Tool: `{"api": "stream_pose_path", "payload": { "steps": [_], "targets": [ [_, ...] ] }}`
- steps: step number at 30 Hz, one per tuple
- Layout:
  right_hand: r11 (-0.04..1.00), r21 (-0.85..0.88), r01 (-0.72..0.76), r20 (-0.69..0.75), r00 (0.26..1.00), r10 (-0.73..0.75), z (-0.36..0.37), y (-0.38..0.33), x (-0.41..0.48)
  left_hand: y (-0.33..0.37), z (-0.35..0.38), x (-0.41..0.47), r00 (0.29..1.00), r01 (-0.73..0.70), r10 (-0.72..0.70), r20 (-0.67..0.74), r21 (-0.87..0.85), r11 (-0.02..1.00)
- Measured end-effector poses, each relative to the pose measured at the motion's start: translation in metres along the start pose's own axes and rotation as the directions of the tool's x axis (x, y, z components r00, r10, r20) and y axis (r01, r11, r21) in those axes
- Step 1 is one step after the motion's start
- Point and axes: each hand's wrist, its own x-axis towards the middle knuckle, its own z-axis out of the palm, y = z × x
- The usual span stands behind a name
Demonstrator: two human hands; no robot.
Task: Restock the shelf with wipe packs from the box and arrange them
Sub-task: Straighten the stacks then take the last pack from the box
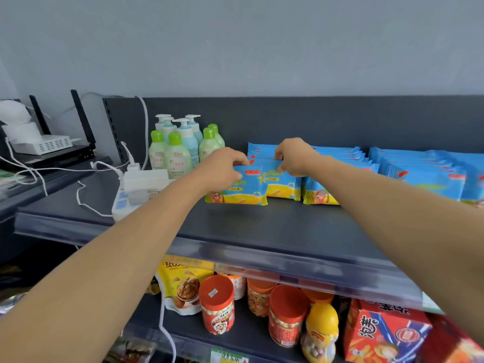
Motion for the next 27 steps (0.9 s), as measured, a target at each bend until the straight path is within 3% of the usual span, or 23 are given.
{"api": "stream_pose_path", "payload": {
  "steps": [5,10,19,23,27],
  "targets": [
    [0.993,0.107,0.045,-0.088,0.996,-0.036,-0.003,0.010,0.000,0.012,0.017,0.019,0.998,-0.058,0.058,0.006,0.027,0.998],
    [0.949,0.315,0.034,-0.239,0.970,0.045,-0.015,0.018,-0.009,0.023,0.031,0.037,0.996,-0.093,0.094,-0.003,0.054,0.994],
    [0.930,0.367,0.023,-0.354,0.928,0.117,-0.025,0.036,-0.027,0.036,0.048,0.055,0.989,-0.146,0.146,0.001,0.011,0.989],
    [0.926,0.376,0.012,-0.389,0.909,0.146,-0.029,0.041,-0.031,0.030,0.050,0.056,0.975,-0.216,0.202,0.092,0.182,0.959],
    [0.924,0.382,0.005,-0.383,0.911,0.154,-0.031,0.041,-0.033,0.025,0.053,0.063,0.975,-0.221,0.213,0.057,0.245,0.944]
  ]
}}
